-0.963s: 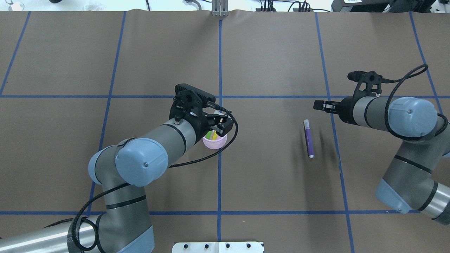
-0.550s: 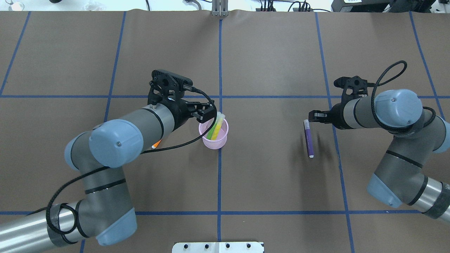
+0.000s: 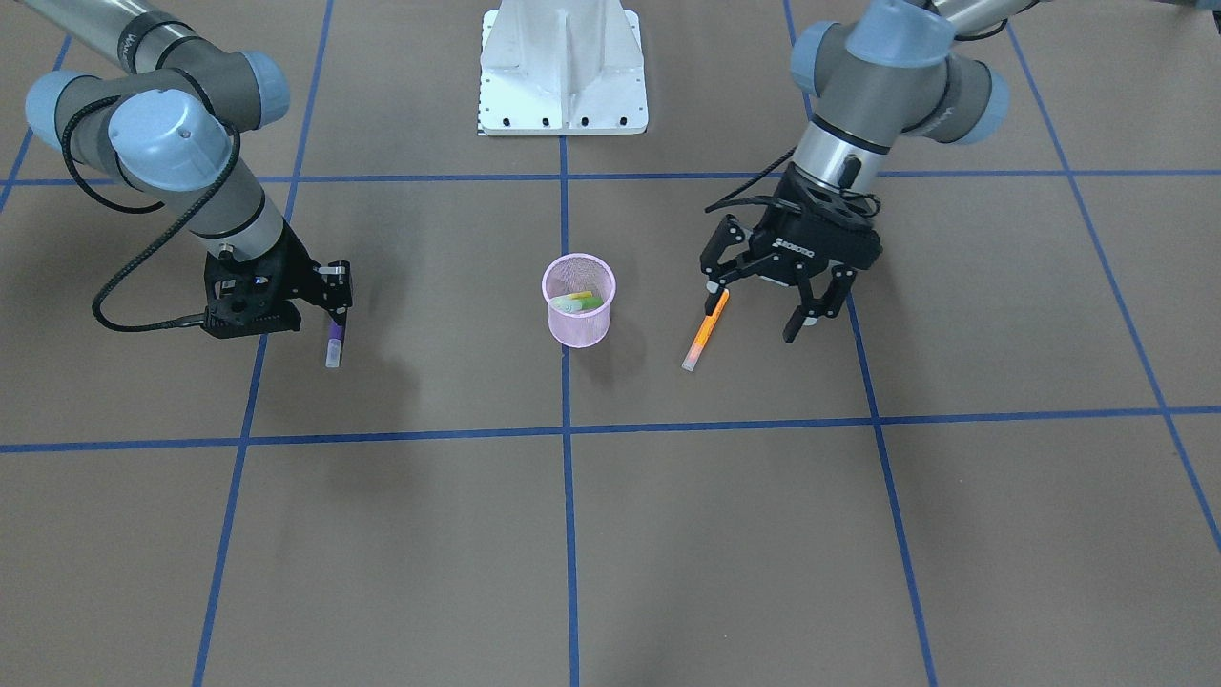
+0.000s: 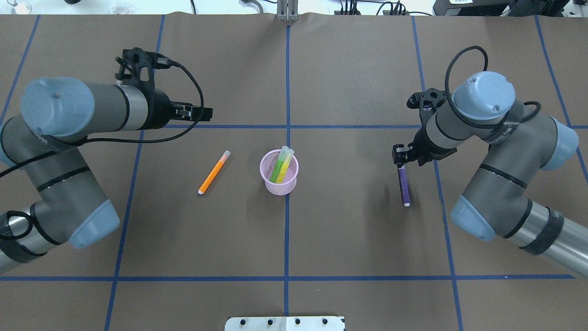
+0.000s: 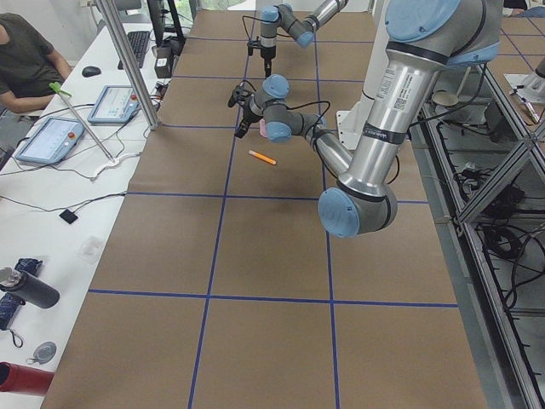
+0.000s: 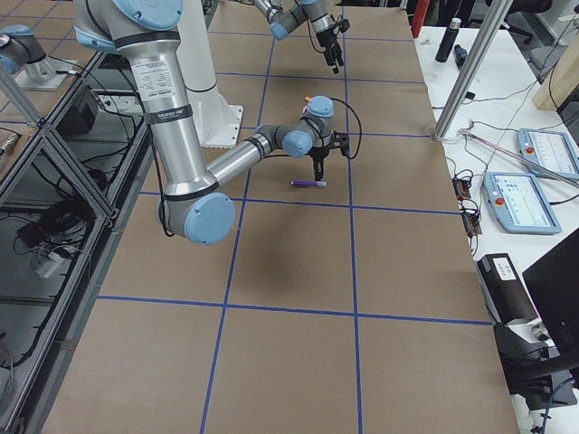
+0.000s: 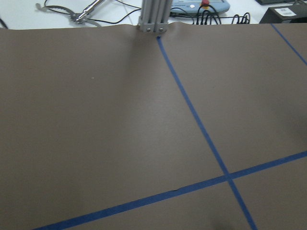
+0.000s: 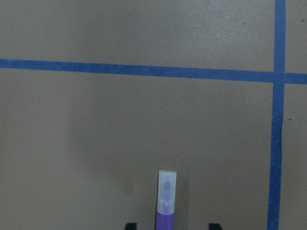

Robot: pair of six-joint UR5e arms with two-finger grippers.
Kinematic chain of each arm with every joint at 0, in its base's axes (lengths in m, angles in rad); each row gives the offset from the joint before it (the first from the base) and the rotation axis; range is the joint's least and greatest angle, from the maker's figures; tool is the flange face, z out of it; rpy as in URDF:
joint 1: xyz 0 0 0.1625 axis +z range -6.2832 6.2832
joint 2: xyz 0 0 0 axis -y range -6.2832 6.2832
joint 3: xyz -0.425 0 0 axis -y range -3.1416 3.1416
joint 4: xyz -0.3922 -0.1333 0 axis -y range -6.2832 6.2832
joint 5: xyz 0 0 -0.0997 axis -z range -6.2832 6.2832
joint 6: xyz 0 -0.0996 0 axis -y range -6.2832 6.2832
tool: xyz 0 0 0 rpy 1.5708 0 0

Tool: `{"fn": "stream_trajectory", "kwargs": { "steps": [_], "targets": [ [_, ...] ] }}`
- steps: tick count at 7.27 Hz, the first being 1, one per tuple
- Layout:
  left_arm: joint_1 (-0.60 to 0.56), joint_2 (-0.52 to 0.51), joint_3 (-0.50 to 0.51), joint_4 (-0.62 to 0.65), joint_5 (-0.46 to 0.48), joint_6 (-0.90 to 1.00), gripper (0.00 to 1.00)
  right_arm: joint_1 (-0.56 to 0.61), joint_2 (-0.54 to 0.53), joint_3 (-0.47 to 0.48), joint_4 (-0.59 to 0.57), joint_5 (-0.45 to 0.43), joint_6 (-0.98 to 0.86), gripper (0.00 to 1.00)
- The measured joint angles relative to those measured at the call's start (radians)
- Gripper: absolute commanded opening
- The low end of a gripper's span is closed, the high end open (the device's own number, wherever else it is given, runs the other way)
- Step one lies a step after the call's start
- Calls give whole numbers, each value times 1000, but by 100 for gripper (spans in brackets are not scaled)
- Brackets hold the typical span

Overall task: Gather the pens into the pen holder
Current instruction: 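Withdraw the left gripper from the cup while the right gripper lowers toward the purple marker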

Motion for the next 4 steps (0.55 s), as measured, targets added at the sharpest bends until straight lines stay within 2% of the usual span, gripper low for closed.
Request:
{"fn": "stream_trajectory", "kwargs": {
  "steps": [1,4],
  "targets": [
    [-25,23,-1,-4,-31,-15,99,9,27,-19,-59,41,-7,63],
    [-36,38,-3,-12,-46,-41,100,30,94,-144,-83,125,-8,63]
  ]
}}
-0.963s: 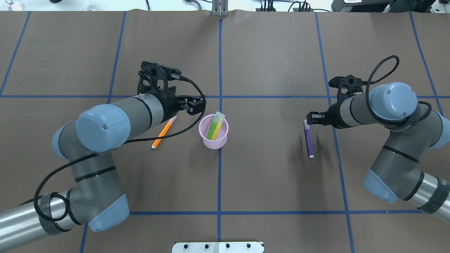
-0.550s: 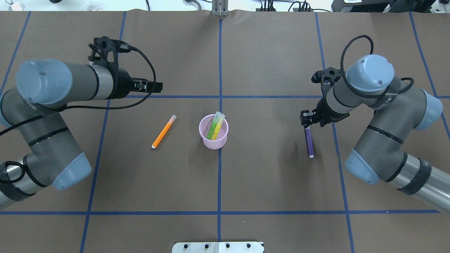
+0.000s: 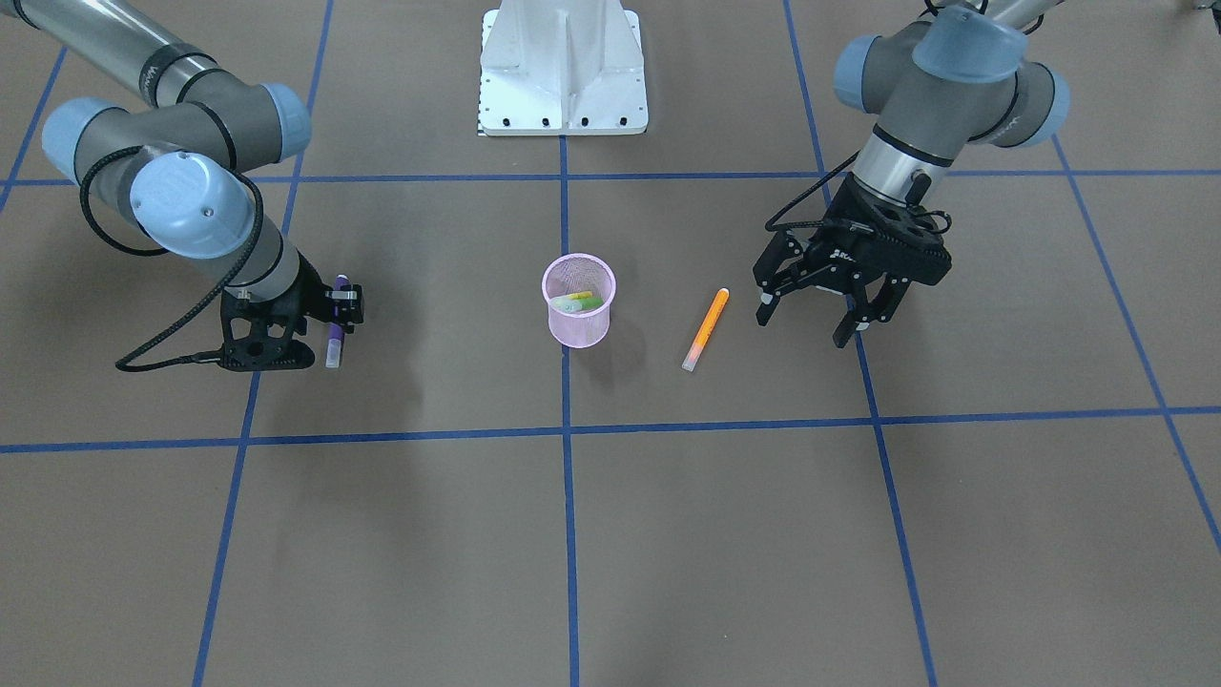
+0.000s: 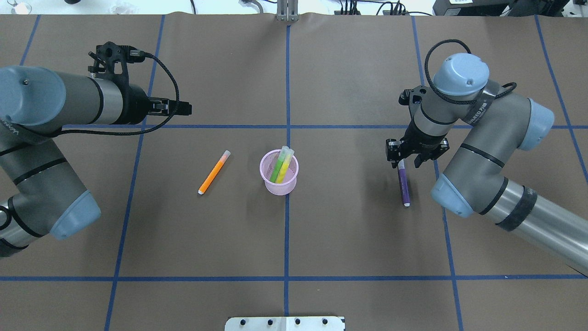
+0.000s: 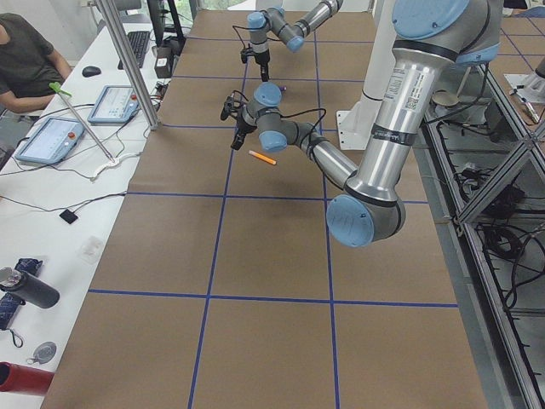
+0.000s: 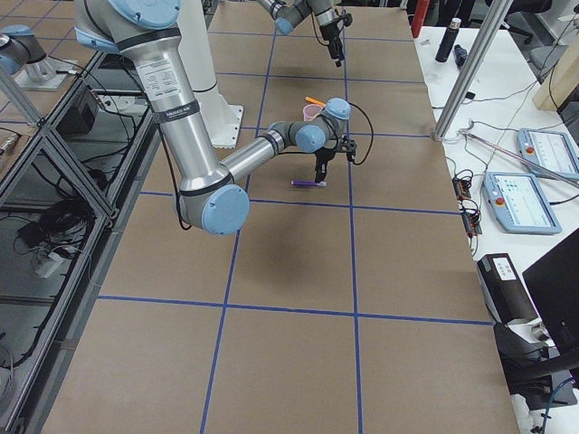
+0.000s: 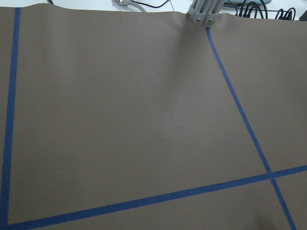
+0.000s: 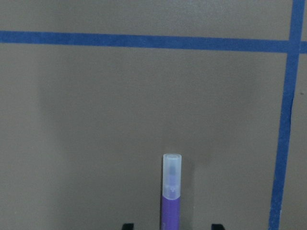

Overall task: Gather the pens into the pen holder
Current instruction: 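Grasp the purple marker with the right gripper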

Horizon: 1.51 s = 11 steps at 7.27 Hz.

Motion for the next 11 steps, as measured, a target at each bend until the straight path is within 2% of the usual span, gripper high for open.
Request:
{"fn": "stream_trajectory", "kwargs": {
  "steps": [2,5,9,11],
  "targets": [
    [0,7,-11,0,0,-1,100,2,17,-44,2,36,7,62],
    [0,12,-21,0,0,-2,99,6,13,-55,2,61,37,62],
    [0,13,-27,0,-1,-4,100,0,10,-72,3,66,44,59],
    [1,13,-27,0,-1,-13,100,-3,10,-75,3,67,42,55]
  ]
}}
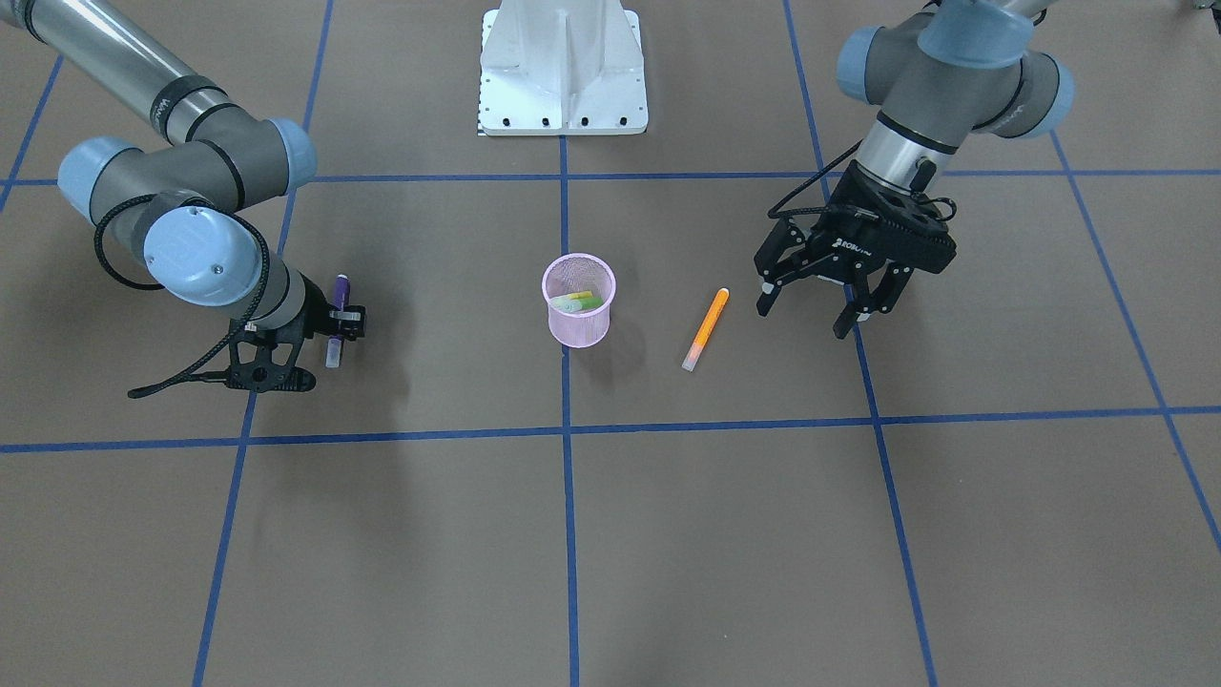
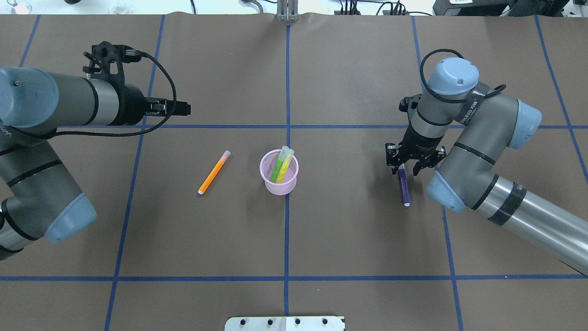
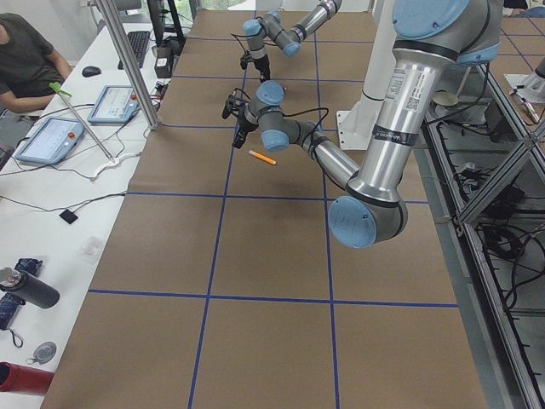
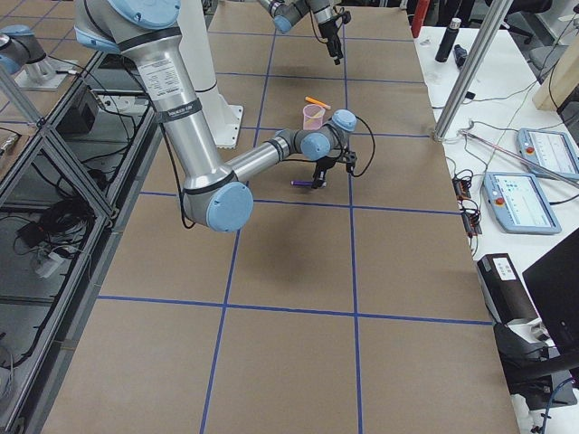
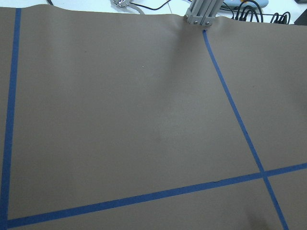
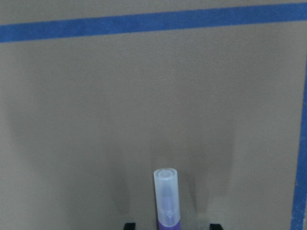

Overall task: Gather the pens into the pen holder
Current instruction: 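Grasp the purple marker with the right gripper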

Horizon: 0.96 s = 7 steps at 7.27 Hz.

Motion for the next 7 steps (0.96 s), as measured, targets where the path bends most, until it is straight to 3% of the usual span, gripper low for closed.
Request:
{"fn": "stream_trajectory", "kwargs": {
  "steps": [3,5,6,7],
  "targets": [
    [0,0,-2,0,0,-7,100,-8,-2,-1,0,1,-2,55],
    [0,0,-4,0,0,-8,100,-11,-3,-1,0,1,-3,34],
    [0,0,-5,0,0,-9,99,-11,-3,-1,0,1,-2,12],
    [0,0,-6,0,0,-9,99,-12,-4,-1,0,2,-1,0]
  ]
}}
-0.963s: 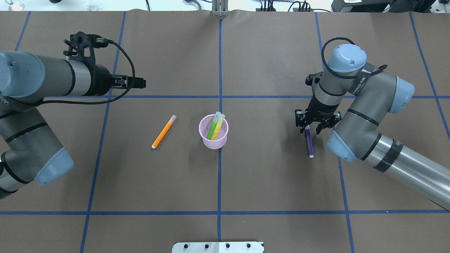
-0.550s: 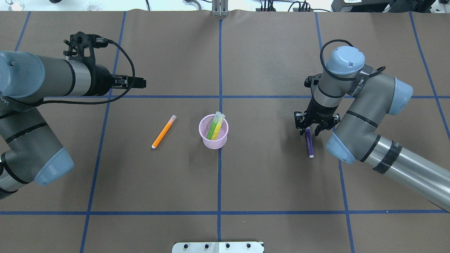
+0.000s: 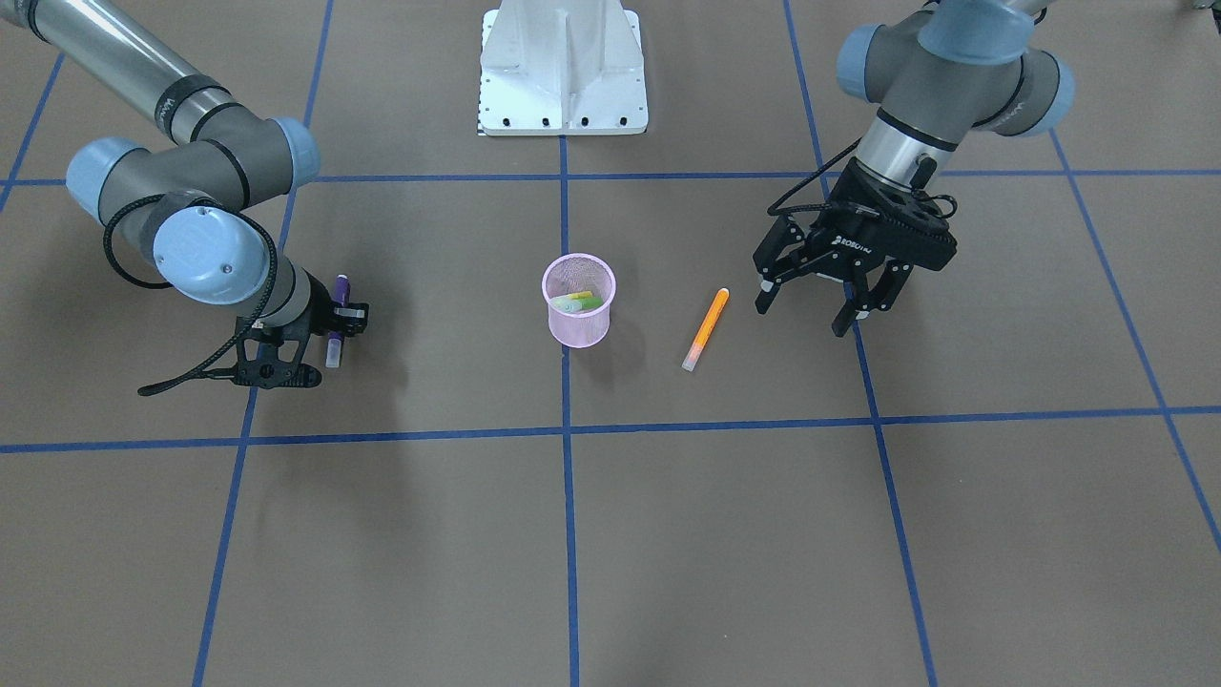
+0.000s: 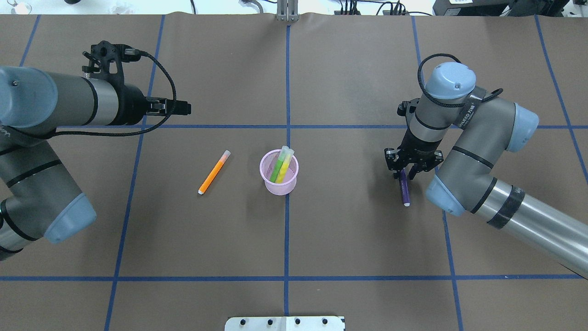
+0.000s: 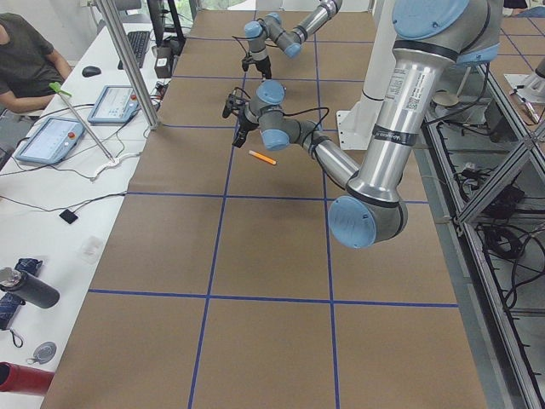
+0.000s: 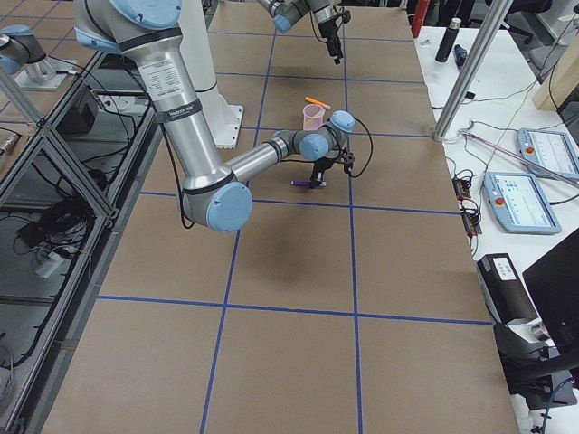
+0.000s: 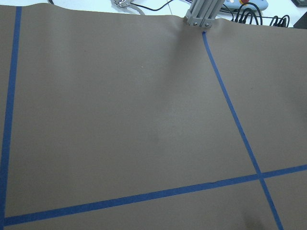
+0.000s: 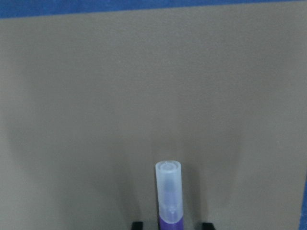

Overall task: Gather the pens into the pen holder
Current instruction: 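Grasp the purple marker with the right gripper, then lift the purple marker and carry it to the pink cup with the right gripper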

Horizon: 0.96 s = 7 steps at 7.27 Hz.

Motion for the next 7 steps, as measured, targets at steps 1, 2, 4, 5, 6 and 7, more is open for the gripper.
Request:
{"fn": "stream_trajectory", "kwargs": {
  "steps": [1,2,4,5,6,7],
  "targets": [
    [0,0,-1,0,0,0,100,0,0,0,0,4,1,0],
    [0,0,-1,-1,0,0,99,0,-1,0,0,10,3,0],
    [0,4,-16,0,0,-15,99,30,2,46,1,46,22,0],
    [1,17,-41,0,-1,-25,99,55,1,118,1,44,77,0],
    [2,38,-70,2,-1,-32,99,55,3,218,1,-33,192,0],
    [4,53,-84,6,-8,-36,99,24,12,311,-1,-168,318,0]
  ]
}}
